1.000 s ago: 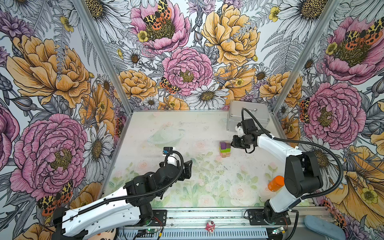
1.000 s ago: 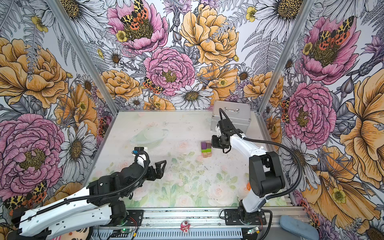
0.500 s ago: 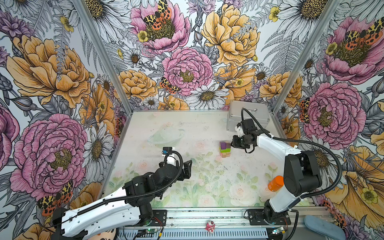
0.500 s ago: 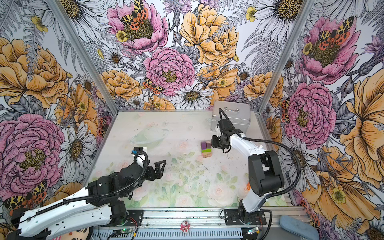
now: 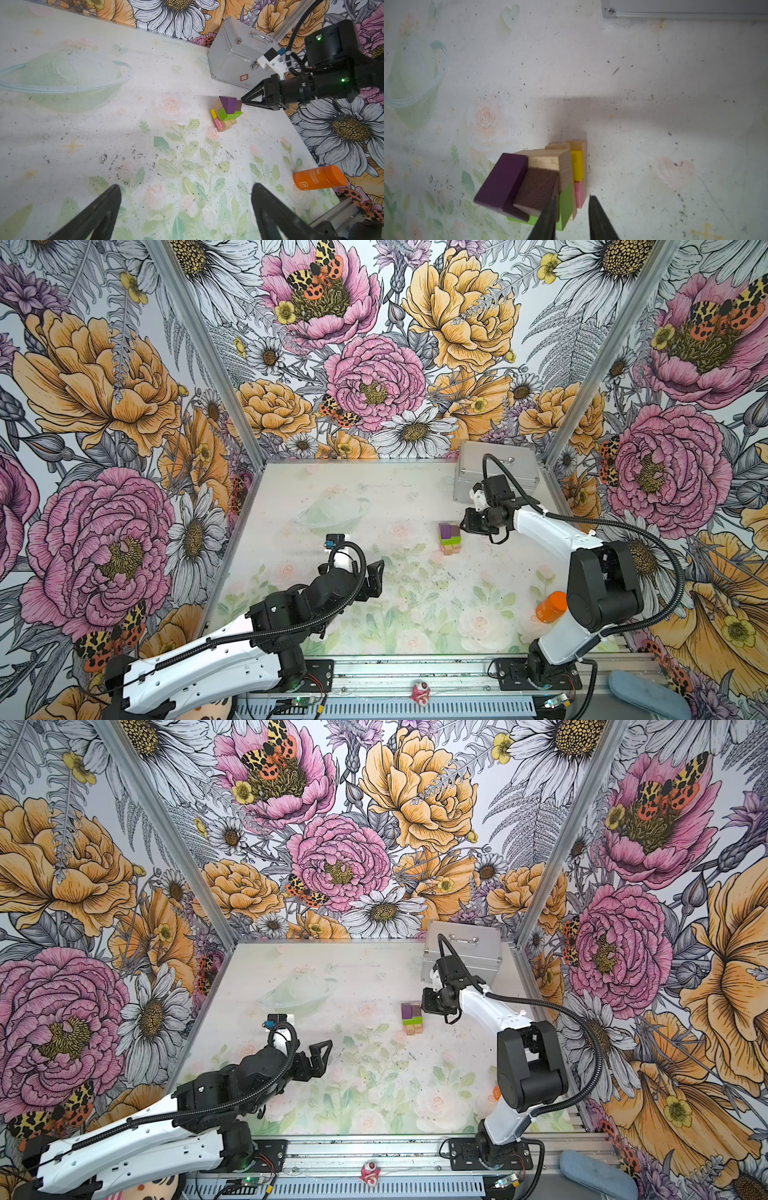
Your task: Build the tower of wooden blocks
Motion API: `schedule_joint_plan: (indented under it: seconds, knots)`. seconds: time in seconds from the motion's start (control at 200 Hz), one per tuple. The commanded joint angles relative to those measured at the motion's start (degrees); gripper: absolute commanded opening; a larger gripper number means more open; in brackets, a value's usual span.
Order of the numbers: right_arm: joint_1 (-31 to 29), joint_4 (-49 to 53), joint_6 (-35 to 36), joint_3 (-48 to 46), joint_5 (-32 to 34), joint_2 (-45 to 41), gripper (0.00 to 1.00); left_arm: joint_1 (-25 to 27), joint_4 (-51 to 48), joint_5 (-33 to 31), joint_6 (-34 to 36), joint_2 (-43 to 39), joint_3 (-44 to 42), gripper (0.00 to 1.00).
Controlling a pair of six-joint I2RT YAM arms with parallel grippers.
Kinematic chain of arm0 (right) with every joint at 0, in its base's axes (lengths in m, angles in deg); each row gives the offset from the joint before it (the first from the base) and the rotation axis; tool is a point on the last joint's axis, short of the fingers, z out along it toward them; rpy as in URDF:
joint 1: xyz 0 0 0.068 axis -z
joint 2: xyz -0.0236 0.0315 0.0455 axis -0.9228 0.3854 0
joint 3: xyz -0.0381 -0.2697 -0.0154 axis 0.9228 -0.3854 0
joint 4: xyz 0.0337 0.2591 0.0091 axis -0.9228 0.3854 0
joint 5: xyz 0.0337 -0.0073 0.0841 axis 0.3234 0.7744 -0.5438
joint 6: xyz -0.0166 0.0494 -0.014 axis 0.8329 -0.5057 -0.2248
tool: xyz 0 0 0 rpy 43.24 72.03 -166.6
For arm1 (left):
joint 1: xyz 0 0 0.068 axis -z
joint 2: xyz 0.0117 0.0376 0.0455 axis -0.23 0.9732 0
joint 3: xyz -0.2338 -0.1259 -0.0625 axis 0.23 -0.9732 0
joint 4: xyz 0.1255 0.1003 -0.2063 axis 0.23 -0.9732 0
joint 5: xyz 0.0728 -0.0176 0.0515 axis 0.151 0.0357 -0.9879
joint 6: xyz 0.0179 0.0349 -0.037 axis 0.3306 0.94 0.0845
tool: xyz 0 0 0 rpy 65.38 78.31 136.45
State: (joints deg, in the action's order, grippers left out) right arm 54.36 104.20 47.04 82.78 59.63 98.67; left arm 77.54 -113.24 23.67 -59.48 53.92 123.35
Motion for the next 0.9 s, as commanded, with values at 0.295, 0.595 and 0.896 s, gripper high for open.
schedule_joint_plan:
  seconds: [0.295,0.595,0.896]
  knots:
    - [1.54,2.73,0.84,2.11,6.87,-6.56,0.55,-2.41,1.55,0.98,2.77,0.58,0.35,0.99]
    - [4.12,5.67,-0.98,-2.39,15.17,-19.23,1.0,-14.65,4.59,4.79,9.11,0.7,-2.67,0.99]
    - [9.93,3.63,-2.09,-13.31,26.84,-29.92,1.0,-23.58,10.35,-12.1,19.4,-2.84,-7.79,0.99]
